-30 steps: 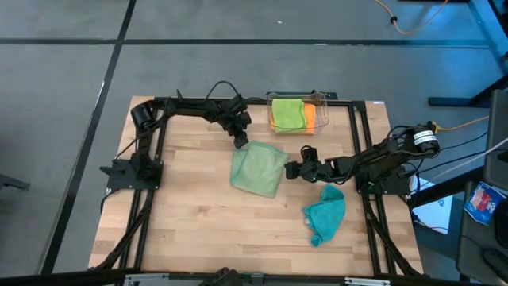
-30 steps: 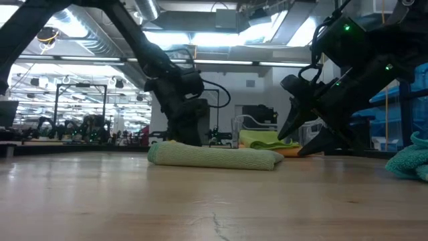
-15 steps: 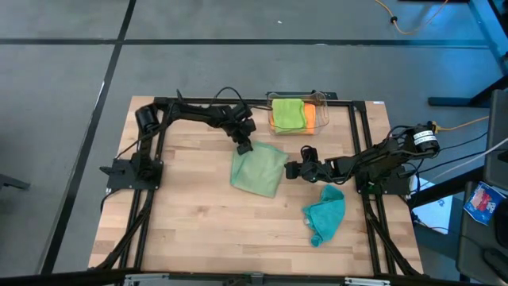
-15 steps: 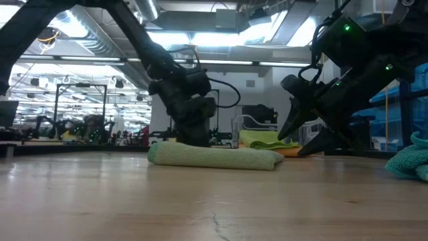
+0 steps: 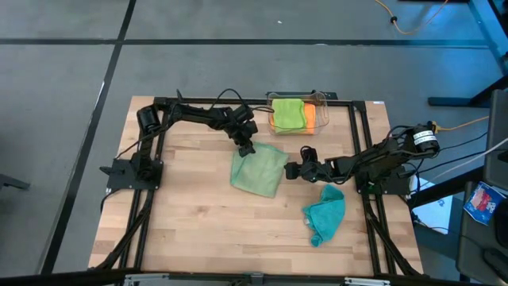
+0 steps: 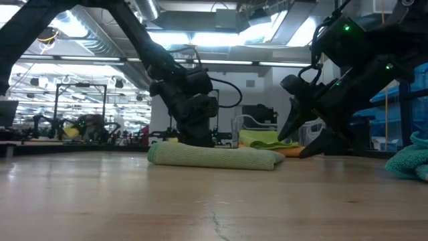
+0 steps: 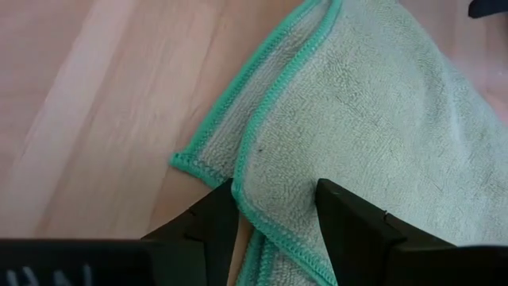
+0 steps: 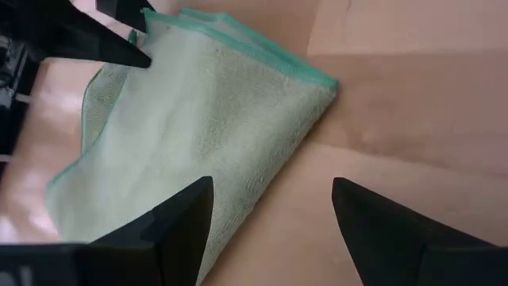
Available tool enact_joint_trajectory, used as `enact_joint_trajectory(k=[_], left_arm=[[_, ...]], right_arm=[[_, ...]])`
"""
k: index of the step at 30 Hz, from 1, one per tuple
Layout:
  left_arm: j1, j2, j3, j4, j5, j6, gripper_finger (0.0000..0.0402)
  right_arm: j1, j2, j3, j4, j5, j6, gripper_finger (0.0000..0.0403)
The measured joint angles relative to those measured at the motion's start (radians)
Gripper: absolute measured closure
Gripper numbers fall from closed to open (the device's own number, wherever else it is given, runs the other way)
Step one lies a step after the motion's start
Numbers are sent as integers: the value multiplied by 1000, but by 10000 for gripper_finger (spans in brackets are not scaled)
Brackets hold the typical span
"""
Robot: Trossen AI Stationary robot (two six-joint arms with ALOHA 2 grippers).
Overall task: Fold microfiber towels
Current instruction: Fold the green microfiber towel
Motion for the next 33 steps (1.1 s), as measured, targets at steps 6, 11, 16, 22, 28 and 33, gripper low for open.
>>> enact_joint_trajectory(k=[6,11,16,22,28,33], left_arm=[[0,0,0,0,0,1,241],[0,0,0,0,0,1,240],[0,0,0,0,0,1,239],[0,0,0,0,0,2,239],[0,0,0,0,0,2,239],[0,0,0,0,0,3,239]], right_arm=[[-28,48,3,24,-25,103,143],[-85,114,5,141,-55,111,143],[-131,144,27,162,-78,97,143],[-186,210,92,154,-127,61,143],[-204,253,163,135,-145,-66,143],[-204,249,191,103,-149,-128,160]])
